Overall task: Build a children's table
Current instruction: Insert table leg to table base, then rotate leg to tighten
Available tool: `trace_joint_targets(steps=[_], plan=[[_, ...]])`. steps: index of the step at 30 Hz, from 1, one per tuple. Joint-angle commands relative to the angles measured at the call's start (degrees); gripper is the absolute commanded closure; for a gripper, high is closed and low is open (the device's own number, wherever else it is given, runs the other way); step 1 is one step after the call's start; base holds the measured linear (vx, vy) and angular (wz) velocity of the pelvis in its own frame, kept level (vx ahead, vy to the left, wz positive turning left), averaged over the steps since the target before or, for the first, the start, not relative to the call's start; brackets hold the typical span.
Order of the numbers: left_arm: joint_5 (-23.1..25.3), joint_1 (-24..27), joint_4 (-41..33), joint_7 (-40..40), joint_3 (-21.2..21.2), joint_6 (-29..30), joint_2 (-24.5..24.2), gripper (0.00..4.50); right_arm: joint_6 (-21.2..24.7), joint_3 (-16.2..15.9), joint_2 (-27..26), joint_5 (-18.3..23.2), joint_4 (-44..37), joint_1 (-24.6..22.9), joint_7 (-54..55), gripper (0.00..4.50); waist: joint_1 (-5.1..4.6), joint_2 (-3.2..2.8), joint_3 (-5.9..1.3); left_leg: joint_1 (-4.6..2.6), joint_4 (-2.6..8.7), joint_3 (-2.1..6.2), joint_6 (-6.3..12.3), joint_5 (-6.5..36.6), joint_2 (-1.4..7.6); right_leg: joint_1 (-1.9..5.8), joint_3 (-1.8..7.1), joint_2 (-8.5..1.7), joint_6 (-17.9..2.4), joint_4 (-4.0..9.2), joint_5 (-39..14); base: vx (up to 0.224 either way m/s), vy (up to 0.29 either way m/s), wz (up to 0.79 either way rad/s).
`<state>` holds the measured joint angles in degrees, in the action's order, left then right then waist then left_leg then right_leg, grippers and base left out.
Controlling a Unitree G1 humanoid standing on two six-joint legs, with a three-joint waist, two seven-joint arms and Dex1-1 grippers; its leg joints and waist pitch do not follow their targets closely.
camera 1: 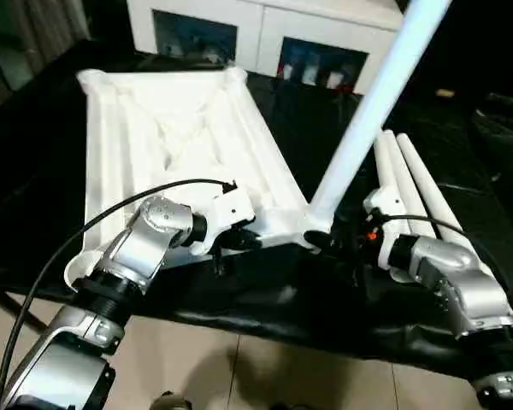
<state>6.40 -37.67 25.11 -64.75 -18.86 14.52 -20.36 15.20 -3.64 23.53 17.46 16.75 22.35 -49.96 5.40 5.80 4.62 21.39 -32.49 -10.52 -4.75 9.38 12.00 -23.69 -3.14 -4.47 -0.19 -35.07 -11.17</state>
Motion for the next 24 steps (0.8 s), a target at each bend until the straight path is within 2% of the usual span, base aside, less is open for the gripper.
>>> trace_joint_targets(steps=[1, 9, 14, 17, 19, 20, 21, 24], plan=[[-3.23, -0.85, -2.28, -2.44, -0.31, -3.29, 0.99, 4.50, -0.88, 1.01, 1.42, -0.81, -0.65, -0.72, -0.26, 0.19, 0.09, -0.08, -4.61, -1.28, 2.73, -0.28, 4.21, 4.75, 1.54, 3.40, 2.55, -3.37, -14.89, 2.67, 1.54, 0.000, 0.000, 0.00], [-3.68, -1.32, -0.77, -3.63, -0.32, -5.01, 0.73, 4.50, -2.98, -1.20, 2.26, -3.34, 0.03, -1.26, -0.87, 0.19, 0.67, 0.22, -4.96, -0.93, 2.26, -0.21, 4.51, 2.79, 1.24, 3.72, 2.49, -3.31, -14.25, 2.11, 3.47, 0.000, 0.000, 0.00], [-3.49, -1.26, -0.40, -4.15, -0.19, -5.43, 0.90, 4.50, -3.48, -1.10, 1.38, -3.43, 1.25, -0.78, -0.78, 0.19, 0.86, 0.23, -4.92, -0.89, 2.13, -0.19, 4.51, 3.45, 1.26, 3.61, 2.47, -3.31, -14.22, 2.13, 1.74, 0.000, 0.000, 0.00], [-3.49, -1.17, -0.13, -4.39, -0.36, -5.78, 1.00, 4.50, -3.63, -0.97, 0.87, -3.31, 2.05, -0.43, -0.95, 0.56, 0.88, 0.19, -4.90, -0.84, 2.12, -0.13, 3.88, 4.77, 1.28, 3.53, 2.45, -3.38, -13.94, 2.22, -0.23, 0.000, 0.000, 0.00], [-3.41, -1.16, 0.05, -4.43, -0.46, -5.95, 1.08, 4.50, -3.91, -1.25, 0.84, -3.37, 2.52, -0.40, -1.08, 0.56, 0.88, 0.20, -4.84, -0.85, 2.11, -0.11, 3.44, 5.69, 1.29, 3.47, 2.46, -3.37, -13.75, 2.31, -1.44, 0.000, 0.000, 0.00], [-3.34, -1.17, 0.14, -4.43, -0.52, -6.03, 1.11, 4.50, -4.09, -1.44, 0.80, -3.50, 2.78, -0.48, -1.24, 0.80, 0.91, 0.15, -4.80, -0.88, 2.12, -0.09, 3.17, 6.19, 1.31, 3.41, 2.46, -3.39, -13.55, 2.36, -2.14, 0.000, 0.000, 0.00], [-3.33, -1.17, 0.14, -4.45, -0.54, -6.04, 1.11, 4.50, -4.18, -1.48, 0.78, -3.56, 2.87, -0.51, -1.26, 0.80, 0.89, 0.15, -4.81, -0.83, 2.13, -0.06, 2.97, 6.54, 1.29, 3.45, 2.45, -3.39, -13.37, 2.38, -2.65, 0.000, 0.000, 0.00], [-3.23, -1.26, 0.29, -4.73, -0.55, -6.18, 1.18, 4.50, -5.07, -1.50, 0.39, -4.17, 4.22, -0.43, -1.39, 1.10, 0.92, 0.11, -4.88, -0.90, 2.05, -0.06, 2.84, 6.39, 1.28, 3.37, 2.46, -3.37, -13.33, 2.32, -2.52, 0.000, 0.000, 0.00]])
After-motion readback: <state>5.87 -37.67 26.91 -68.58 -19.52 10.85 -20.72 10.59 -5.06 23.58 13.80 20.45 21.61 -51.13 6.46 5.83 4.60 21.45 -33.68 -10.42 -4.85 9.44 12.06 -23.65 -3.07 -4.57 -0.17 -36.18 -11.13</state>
